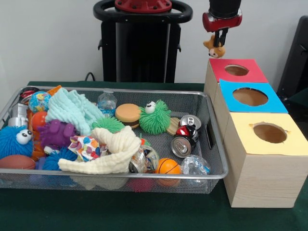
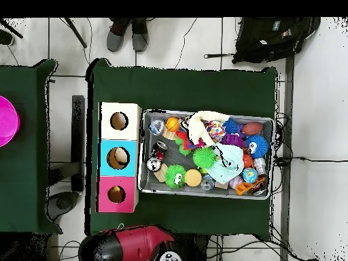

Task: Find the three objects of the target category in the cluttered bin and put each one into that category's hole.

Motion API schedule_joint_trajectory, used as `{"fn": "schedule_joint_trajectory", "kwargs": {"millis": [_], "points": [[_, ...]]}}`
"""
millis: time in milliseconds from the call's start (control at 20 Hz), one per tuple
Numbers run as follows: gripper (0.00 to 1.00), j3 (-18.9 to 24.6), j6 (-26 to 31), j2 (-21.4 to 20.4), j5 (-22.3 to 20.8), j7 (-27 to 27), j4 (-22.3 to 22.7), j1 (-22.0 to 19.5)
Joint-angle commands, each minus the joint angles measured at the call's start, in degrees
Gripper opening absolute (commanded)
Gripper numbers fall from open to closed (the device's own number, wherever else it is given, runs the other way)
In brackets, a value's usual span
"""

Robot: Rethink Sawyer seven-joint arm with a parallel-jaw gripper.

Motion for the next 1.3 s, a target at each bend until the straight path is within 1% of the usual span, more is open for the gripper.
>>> {"fn": "schedule_joint_trajectory", "kwargs": {"millis": [50,400,500,750,900,1000,1300], "points": [[0.0,-1.0,-3.33,1.04,5.36,14.46,-2.64,0.5],[0.0,-0.96,-0.88,1.07,7.22,13.07,-4.53,0.23],[0.0,-0.74,-1.3,0.99,7.72,12.97,-4.1,0.07],[0.0,-0.73,-1.52,0.73,8.5,12.53,-4.75,0.04],[0.0,-1.56,-1.97,0.27,8.24,12.33,-5.8,0.74],[0.0,-2.06,-1.14,0.24,8.56,12.52,-6.39,1.19],[0.0,-2.42,-1.28,0.0,9.76,12.92,-6.91,2.12]]}}
